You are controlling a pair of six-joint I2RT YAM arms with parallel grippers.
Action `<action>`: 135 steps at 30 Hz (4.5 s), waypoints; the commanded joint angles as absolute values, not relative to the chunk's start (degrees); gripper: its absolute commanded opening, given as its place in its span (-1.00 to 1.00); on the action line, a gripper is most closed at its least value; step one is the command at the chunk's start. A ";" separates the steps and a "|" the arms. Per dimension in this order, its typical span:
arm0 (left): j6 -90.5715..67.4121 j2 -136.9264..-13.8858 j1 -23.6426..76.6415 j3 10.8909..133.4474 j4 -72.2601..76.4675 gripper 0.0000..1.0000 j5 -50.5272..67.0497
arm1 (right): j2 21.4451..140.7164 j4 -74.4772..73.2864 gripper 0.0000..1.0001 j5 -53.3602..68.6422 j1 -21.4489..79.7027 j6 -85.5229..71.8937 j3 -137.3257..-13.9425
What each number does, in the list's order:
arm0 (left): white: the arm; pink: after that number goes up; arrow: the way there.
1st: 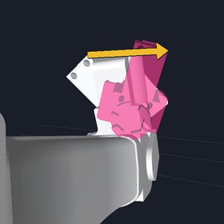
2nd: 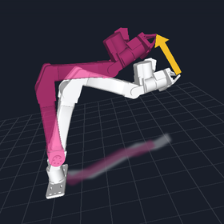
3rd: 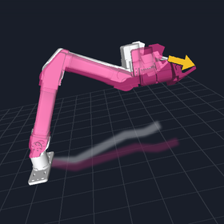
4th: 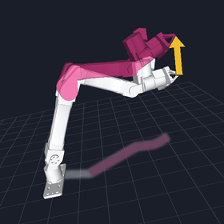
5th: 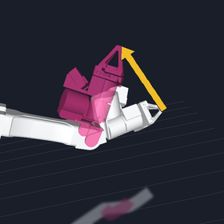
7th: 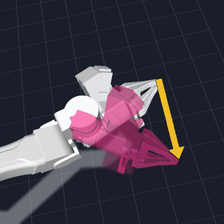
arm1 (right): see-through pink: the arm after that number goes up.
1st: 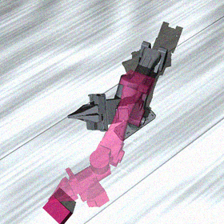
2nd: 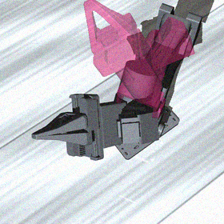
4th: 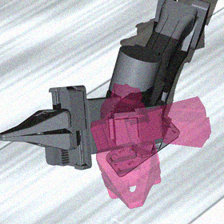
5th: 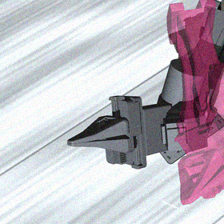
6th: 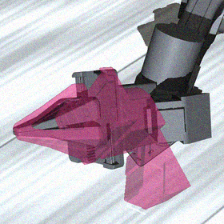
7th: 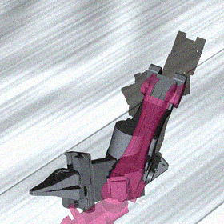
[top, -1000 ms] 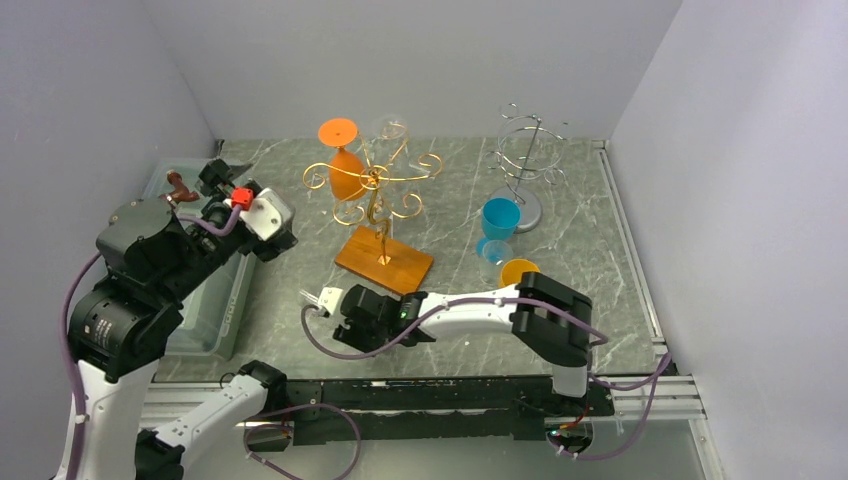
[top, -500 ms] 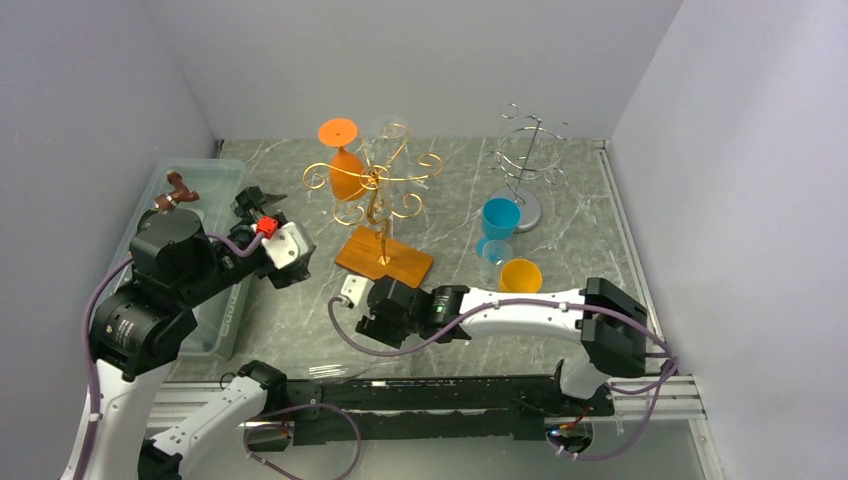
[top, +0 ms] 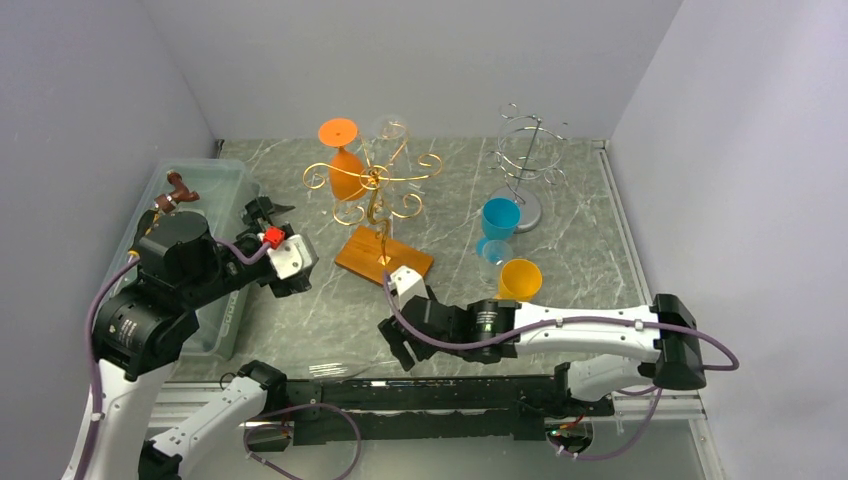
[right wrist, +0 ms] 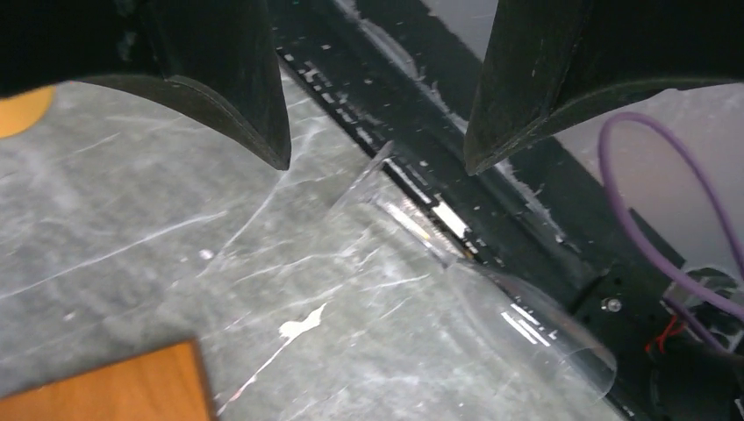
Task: Place the wine glass upside down on the wine glass rack
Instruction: Pick up the wine glass at the center of the board, then turn the wine glass upside down at the wine rack.
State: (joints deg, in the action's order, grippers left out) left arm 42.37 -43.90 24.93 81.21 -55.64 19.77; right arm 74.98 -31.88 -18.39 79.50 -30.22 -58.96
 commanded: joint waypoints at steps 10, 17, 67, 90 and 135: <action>43.67 -43.60 24.63 81.73 -55.96 0.84 23.19 | 85.51 -31.32 0.04 -23.83 81.12 -44.07 -56.18; 44.12 -43.50 24.61 82.08 -56.10 0.84 22.90 | 87.86 -25.53 -0.27 -22.63 80.95 -43.81 -54.14; 54.51 -55.83 24.96 85.88 -69.84 0.35 59.63 | 73.54 -28.61 -1.00 -14.08 80.95 24.03 -85.68; 65.12 -50.12 24.96 87.67 -69.85 -1.00 50.37 | 77.75 -18.29 0.41 -21.54 80.86 20.38 -87.02; 66.47 -37.08 24.52 77.99 -41.11 -1.00 50.00 | 76.16 33.13 -0.10 -14.96 76.73 -4.46 -49.43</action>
State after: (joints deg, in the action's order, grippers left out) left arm 69.45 -37.36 24.69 77.97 -44.97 47.09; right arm 77.71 28.14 -12.43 78.43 -3.66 -52.42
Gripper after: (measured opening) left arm 0.096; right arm 0.568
